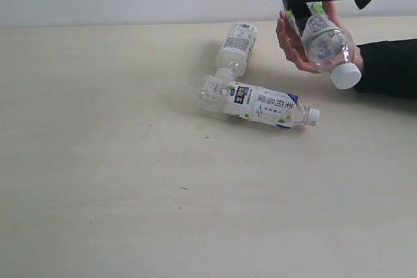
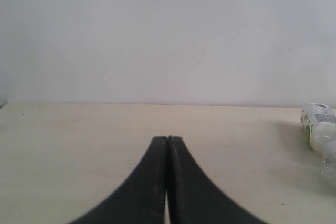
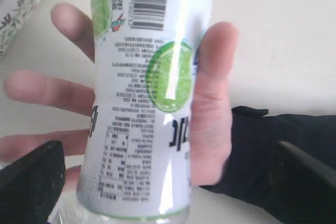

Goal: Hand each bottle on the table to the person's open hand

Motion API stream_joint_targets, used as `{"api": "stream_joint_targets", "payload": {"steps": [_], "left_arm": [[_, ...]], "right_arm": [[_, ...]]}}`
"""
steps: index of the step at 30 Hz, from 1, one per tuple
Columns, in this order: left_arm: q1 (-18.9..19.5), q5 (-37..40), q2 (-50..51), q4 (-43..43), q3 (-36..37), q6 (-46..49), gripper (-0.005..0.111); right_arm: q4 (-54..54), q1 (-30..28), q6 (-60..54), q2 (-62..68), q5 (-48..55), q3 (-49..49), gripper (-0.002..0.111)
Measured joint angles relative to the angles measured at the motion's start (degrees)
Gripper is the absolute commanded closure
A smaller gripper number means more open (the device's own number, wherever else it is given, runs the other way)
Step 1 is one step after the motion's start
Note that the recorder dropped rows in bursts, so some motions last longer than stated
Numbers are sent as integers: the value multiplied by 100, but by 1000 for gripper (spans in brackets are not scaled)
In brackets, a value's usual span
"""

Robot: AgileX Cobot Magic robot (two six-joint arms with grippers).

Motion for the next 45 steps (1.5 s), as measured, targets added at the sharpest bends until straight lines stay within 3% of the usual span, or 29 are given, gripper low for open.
{"api": "stream_joint_targets", "payload": {"steps": [7, 10, 14, 16, 17, 18, 22, 27, 37, 45], "left_arm": [[0, 0, 0, 0, 0, 0, 107], [0, 0, 0, 0, 0, 0, 107], [0, 0, 0, 0, 0, 0, 107], [0, 0, 0, 0, 0, 0, 107], [0, 0, 0, 0, 0, 0, 107], [0, 0, 0, 0, 0, 0, 107], [0, 0, 0, 0, 0, 0, 107], [0, 0, 0, 0, 0, 0, 107], [0, 0, 0, 0, 0, 0, 107], [0, 0, 0, 0, 0, 0, 107]], "right_arm": [[161, 0, 10, -967, 452, -22, 9], [290, 0, 0, -1389, 630, -22, 18], [681, 0, -212, -1943, 744, -22, 55], [882, 0, -323, -2216, 756, -22, 80], [920, 0, -348, -2325, 756, -9, 103], [996, 0, -406, -2661, 744, 188, 108], [818, 0, -502, -3896, 757, 1350, 108], [514, 0, -875, -5990, 583, 3575, 108], [275, 0, -1316, -9560, -1250, 6933, 108], [6, 0, -1212, -11606, -2393, 8062, 108]]}}
